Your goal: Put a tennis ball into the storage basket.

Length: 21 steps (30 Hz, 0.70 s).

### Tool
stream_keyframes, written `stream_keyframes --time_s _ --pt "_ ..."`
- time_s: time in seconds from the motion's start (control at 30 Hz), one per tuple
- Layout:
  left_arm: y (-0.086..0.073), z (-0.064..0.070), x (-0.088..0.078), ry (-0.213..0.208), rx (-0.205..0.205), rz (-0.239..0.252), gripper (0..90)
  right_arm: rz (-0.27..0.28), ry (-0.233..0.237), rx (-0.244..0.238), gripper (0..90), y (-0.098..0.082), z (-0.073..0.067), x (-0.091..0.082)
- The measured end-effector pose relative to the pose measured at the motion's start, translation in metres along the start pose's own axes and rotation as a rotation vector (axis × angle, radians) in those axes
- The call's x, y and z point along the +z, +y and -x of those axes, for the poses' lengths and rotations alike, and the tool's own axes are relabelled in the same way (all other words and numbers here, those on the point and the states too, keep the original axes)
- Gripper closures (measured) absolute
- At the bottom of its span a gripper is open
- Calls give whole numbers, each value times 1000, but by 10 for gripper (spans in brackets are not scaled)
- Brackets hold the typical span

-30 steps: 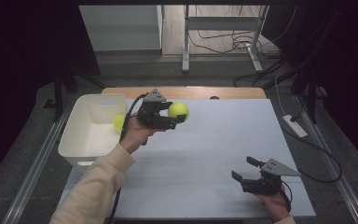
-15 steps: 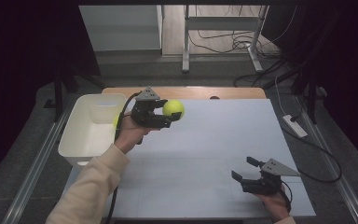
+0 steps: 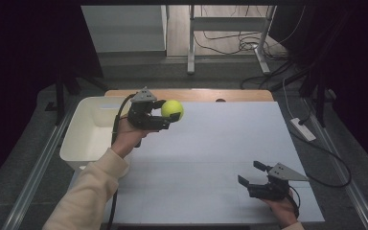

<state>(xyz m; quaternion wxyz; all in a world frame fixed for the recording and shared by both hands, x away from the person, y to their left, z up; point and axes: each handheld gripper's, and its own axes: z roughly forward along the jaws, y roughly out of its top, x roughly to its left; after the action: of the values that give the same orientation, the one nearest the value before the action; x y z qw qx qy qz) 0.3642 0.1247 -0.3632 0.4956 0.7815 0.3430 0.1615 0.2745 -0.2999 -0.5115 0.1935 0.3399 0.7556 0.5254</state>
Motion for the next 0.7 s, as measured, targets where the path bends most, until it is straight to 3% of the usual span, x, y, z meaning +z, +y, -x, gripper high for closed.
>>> stream_keyframes --time_s 0.7 --pt "-5 -15 -22 51 -22 16 278 1 1 -1 135 0 0 0"
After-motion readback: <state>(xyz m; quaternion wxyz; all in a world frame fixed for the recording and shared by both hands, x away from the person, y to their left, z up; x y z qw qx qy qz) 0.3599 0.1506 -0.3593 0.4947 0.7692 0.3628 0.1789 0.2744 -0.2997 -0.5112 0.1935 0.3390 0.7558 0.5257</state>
